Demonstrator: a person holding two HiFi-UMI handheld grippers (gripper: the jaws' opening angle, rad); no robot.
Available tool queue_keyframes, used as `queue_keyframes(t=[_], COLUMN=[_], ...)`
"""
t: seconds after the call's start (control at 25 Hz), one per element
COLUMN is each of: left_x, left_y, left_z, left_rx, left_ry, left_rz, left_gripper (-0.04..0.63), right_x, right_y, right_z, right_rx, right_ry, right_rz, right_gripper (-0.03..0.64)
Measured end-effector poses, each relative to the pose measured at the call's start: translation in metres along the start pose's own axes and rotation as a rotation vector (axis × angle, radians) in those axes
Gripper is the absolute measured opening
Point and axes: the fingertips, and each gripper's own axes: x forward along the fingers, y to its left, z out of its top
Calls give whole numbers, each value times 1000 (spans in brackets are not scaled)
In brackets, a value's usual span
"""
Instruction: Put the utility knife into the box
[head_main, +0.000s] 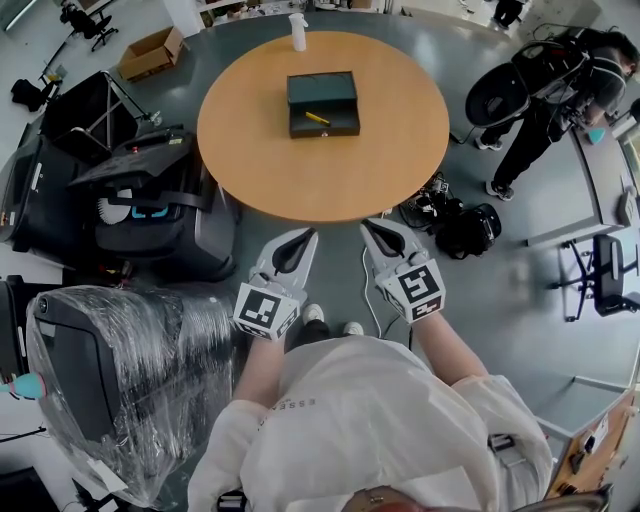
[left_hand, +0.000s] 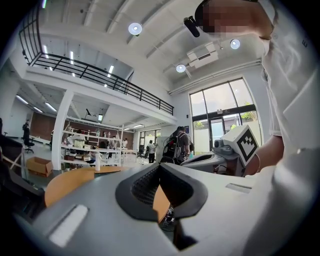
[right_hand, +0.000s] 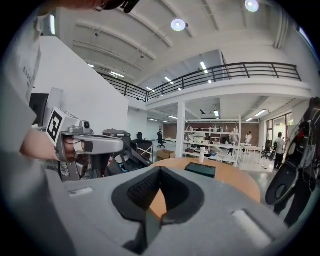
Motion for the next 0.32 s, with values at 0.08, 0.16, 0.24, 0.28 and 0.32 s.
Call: queue_keyframes(t=[0.08, 0.16, 0.24, 0.28, 0.32], left_x=[0, 1, 1, 1, 0], left_y=[0, 1, 2, 3, 4], left_z=[-1, -2, -3, -3, -3], left_rx=[-3, -4, -3, -2, -2], left_ry=[3, 4, 3, 2, 1], left_rz=[2, 3, 3, 4, 4], left_gripper=[12, 12, 12, 12, 12], right_x=[0, 1, 2, 3, 4], right_y=[0, 0, 0, 0, 1], right_z=[-1, -3, -3, -3, -3], right_rx=[3, 6, 7, 7, 7], right_ry=[2, 3, 2, 2, 1], right_rz=[2, 4, 5, 5, 5], right_gripper=[-8, -8, -8, -8, -8])
